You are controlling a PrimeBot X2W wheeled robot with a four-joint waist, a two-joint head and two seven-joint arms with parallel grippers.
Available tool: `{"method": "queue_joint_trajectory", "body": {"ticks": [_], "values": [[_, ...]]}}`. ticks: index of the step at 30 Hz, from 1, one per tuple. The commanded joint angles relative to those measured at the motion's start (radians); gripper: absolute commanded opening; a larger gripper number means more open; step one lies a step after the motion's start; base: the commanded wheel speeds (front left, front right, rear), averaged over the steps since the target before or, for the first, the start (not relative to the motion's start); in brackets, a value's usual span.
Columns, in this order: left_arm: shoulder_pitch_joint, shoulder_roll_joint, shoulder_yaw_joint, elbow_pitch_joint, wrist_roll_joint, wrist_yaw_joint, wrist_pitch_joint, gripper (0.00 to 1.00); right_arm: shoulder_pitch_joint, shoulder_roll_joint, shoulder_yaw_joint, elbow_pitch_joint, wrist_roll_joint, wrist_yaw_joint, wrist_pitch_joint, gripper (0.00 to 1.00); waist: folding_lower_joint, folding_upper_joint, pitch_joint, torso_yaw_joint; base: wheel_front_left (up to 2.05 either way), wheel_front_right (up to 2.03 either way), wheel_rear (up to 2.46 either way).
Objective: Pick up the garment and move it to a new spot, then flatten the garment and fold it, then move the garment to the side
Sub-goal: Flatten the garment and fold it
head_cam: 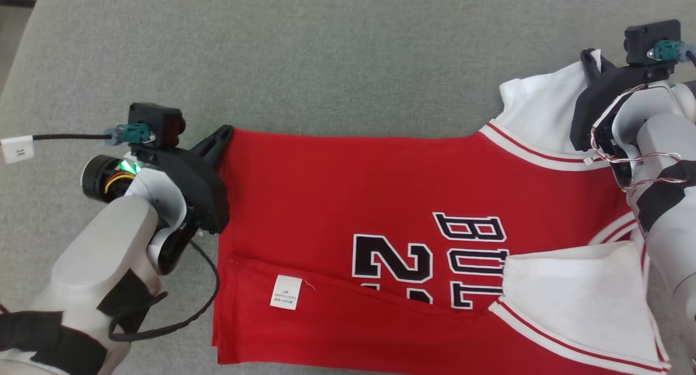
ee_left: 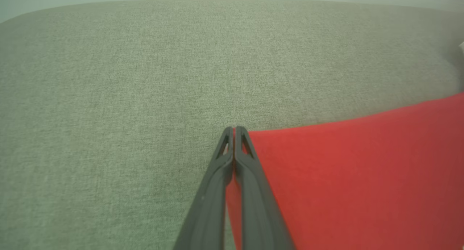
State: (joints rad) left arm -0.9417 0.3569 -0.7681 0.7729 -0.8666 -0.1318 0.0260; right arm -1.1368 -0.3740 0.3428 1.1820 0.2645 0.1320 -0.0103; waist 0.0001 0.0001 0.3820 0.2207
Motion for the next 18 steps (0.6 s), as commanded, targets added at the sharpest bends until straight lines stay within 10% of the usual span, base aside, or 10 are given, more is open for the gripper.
{"method": "queue_joint_trajectory", "body": {"ticks": [1,18], "values": [[0.017,0.016,0.003,0.009,-0.010,0.003,-0.012,0.00,-0.003,0.000,-0.008,0.006,-0.003,-0.003,-0.022,0.00,-0.0001,-0.0001,-0.027,-0.025,0.00,0.00,0.00],[0.167,0.064,-0.010,0.072,-0.063,0.003,-0.135,0.00,0.189,0.062,-0.024,-0.081,0.069,-0.003,-0.248,0.00,-0.0001,-0.0001,-0.168,-0.143,0.00,0.00,0.00]]}}
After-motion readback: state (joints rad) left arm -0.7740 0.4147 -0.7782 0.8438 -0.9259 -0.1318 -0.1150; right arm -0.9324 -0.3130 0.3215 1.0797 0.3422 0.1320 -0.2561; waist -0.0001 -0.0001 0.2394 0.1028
